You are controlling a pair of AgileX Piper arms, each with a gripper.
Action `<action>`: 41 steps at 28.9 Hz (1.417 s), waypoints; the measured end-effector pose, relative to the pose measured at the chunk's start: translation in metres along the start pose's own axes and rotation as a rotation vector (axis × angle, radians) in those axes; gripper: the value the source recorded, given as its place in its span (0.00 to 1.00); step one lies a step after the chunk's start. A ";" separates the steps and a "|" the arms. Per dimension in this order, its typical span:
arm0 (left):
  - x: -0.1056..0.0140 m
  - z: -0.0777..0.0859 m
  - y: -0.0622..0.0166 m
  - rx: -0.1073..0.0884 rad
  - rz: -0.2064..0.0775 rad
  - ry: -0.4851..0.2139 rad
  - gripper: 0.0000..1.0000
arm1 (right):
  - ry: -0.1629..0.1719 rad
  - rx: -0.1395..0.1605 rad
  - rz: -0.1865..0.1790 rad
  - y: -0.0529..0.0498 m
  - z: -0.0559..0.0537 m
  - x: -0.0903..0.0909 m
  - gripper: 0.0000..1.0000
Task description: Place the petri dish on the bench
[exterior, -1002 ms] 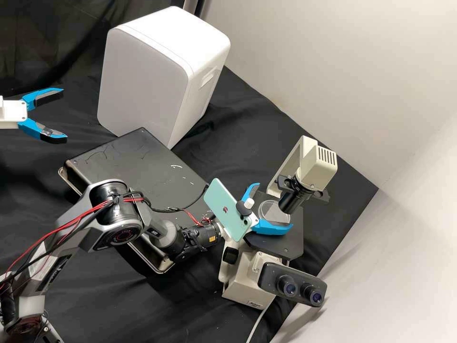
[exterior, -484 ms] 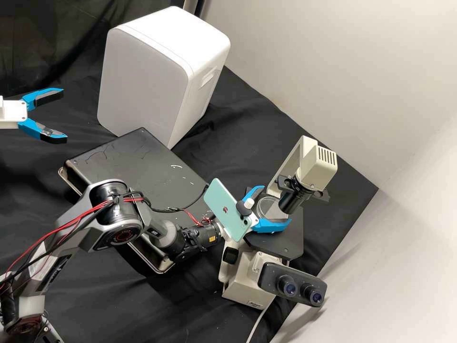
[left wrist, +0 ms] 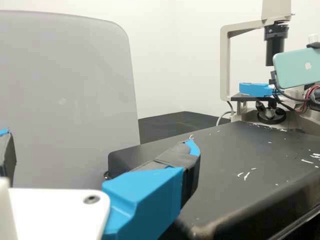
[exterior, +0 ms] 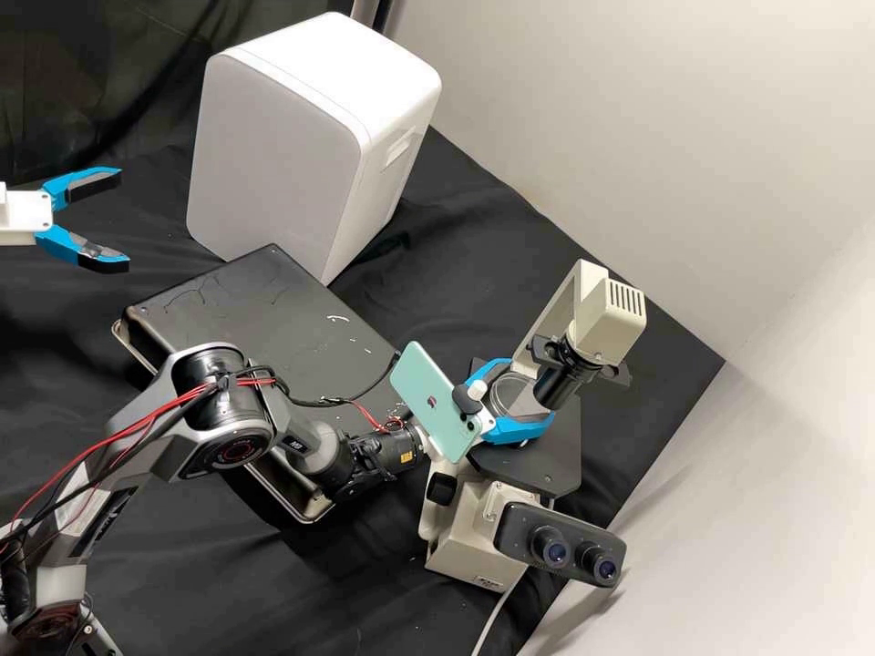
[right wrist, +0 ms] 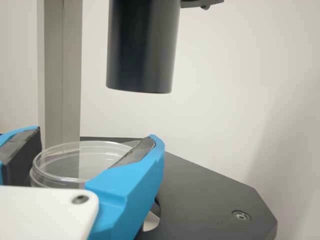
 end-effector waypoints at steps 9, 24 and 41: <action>0.000 0.000 0.0000 0.000 0.000 0.000 1.00 | 0.000 0.010 0.000 0.000 0.000 0.000 0.00; 0.000 -0.001 0.0004 -0.010 0.002 -0.006 1.00 | -0.010 0.038 0.006 -0.001 0.001 -0.016 0.00; 0.000 -0.001 0.0005 -0.010 0.002 -0.004 1.00 | 0.014 0.117 -0.033 -0.007 -0.015 -0.052 0.00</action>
